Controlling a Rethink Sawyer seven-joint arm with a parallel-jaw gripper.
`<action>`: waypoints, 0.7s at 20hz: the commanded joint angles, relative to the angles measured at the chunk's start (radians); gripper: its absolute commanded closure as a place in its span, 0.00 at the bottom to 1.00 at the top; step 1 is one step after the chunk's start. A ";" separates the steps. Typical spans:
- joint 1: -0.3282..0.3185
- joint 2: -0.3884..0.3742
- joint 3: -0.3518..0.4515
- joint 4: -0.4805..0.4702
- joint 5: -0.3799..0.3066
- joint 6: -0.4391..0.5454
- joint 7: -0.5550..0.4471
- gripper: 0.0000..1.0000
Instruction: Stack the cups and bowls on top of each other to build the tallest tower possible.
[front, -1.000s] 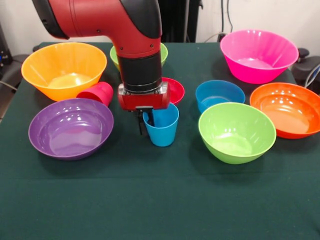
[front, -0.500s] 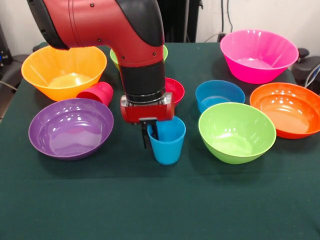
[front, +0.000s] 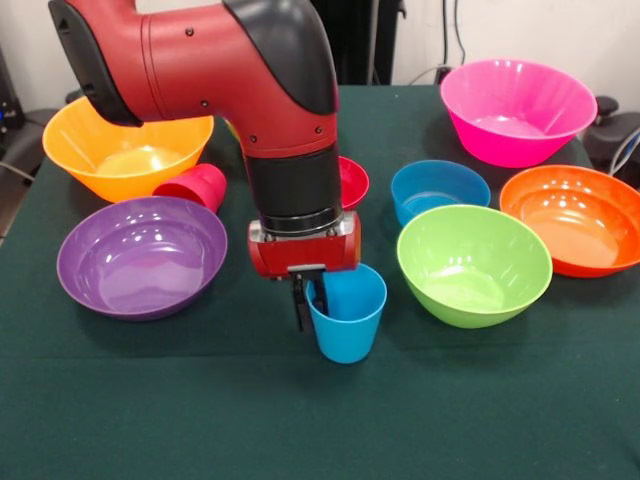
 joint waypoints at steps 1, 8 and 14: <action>-0.012 0.078 0.062 -0.095 -0.105 0.033 -0.242 1.00; -0.034 0.083 0.061 -0.108 -0.153 0.044 -0.263 1.00; -0.053 0.075 0.059 -0.128 -0.191 0.075 -0.305 1.00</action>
